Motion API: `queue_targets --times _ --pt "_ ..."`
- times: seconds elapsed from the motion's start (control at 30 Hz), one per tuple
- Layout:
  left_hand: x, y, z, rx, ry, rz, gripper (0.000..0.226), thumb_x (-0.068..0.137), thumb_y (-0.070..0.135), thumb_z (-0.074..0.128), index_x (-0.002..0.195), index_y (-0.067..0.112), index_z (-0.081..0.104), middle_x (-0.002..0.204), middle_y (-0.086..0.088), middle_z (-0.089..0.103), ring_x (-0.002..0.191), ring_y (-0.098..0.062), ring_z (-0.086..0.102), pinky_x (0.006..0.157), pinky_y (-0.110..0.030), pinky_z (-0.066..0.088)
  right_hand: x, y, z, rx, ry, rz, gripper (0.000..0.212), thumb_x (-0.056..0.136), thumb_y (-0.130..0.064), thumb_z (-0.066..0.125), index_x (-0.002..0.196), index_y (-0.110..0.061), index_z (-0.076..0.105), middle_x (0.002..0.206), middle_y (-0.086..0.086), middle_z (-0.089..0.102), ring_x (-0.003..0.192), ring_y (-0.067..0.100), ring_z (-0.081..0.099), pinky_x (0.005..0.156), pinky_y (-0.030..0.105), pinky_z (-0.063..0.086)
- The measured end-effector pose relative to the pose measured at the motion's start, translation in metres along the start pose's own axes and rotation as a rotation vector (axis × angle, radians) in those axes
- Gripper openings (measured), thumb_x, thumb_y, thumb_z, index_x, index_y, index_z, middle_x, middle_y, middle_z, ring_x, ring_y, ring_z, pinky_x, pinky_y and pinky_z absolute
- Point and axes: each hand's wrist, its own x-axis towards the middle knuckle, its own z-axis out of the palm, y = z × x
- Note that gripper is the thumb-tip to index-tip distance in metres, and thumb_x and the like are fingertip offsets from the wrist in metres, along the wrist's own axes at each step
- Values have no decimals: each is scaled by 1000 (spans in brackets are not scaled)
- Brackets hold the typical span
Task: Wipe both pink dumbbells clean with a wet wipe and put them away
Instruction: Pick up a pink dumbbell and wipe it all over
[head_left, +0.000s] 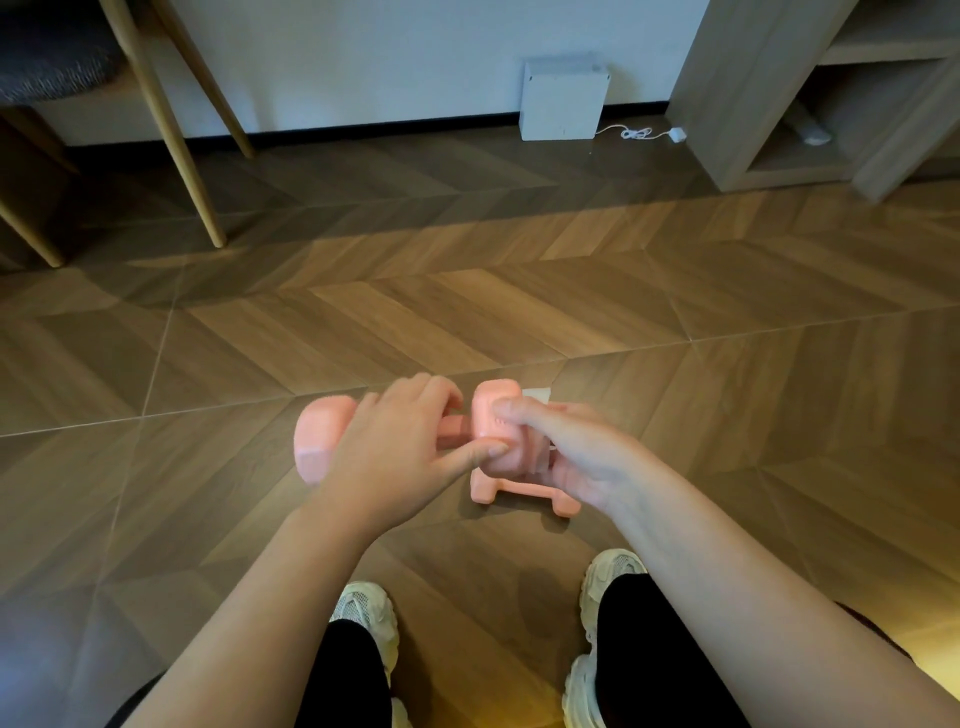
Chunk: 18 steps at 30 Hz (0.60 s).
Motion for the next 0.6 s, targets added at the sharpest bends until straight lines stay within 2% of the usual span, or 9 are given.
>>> queue_targets --times 0.07,0.13,0.2,0.3,0.4,0.47,0.53,0.57,0.6 --pt "-1 3 -2 -100 209 19 49 84 68 45 89 21 58 86 11 56 82 -16 53 71 -37 42 0 -1 -1 35 27 -22 26 86 -25 70 102 -4 67 85 14 73 80 30 71 90 51 54" --pt "-4 10 -6 -282 361 -70 35 92 48 51 77 17 57 72 8 55 68 -14 51 61 -38 44 -1 -5 -2 95 55 -76 22 87 -25 69 101 -8 68 84 9 75 83 31 70 91 47 56" --pt "-7 19 -9 -435 406 -217 35 94 39 50 69 16 53 58 5 51 55 -15 47 52 -37 40 -2 -10 -2 183 94 -145 14 88 -19 69 98 -10 67 87 6 75 85 24 70 94 46 55" --pt "-4 23 -8 -608 338 -453 48 93 47 50 67 7 56 56 -3 58 54 -18 53 58 -40 45 -7 -18 -3 288 112 -201 14 90 -16 67 101 -9 66 97 8 73 92 21 69 91 43 56" --pt "10 25 -11 -1131 200 -615 58 76 61 62 101 9 62 88 -4 71 75 -13 66 71 -34 51 -14 -20 -4 336 58 -237 15 90 -16 65 103 -9 66 90 4 76 87 17 71 87 40 57" --pt "20 29 -12 -1602 188 -622 65 75 56 69 117 8 56 103 -7 69 94 -16 68 84 -35 52 -19 -16 -3 317 6 -233 23 83 -20 70 102 -9 66 88 4 75 82 16 72 87 44 55" --pt "26 33 -15 -1957 335 -673 35 86 40 69 101 10 57 89 -6 68 91 -19 67 91 -38 50 -23 -9 4 251 -53 -221 32 76 -24 77 103 -10 68 89 5 76 80 17 72 91 56 46" --pt "28 33 -18 -2097 432 -721 23 90 33 67 88 12 56 79 -4 66 83 -19 68 89 -37 52 -24 -6 9 214 -68 -224 37 73 -26 78 105 -10 68 89 4 76 80 17 72 94 60 43" --pt "30 32 -20 -2209 523 -756 23 92 27 64 77 13 53 68 -2 62 71 -18 67 80 -34 54 -25 -3 14 173 -76 -237 42 72 -27 80 108 -11 67 91 5 76 81 16 72 98 57 44"
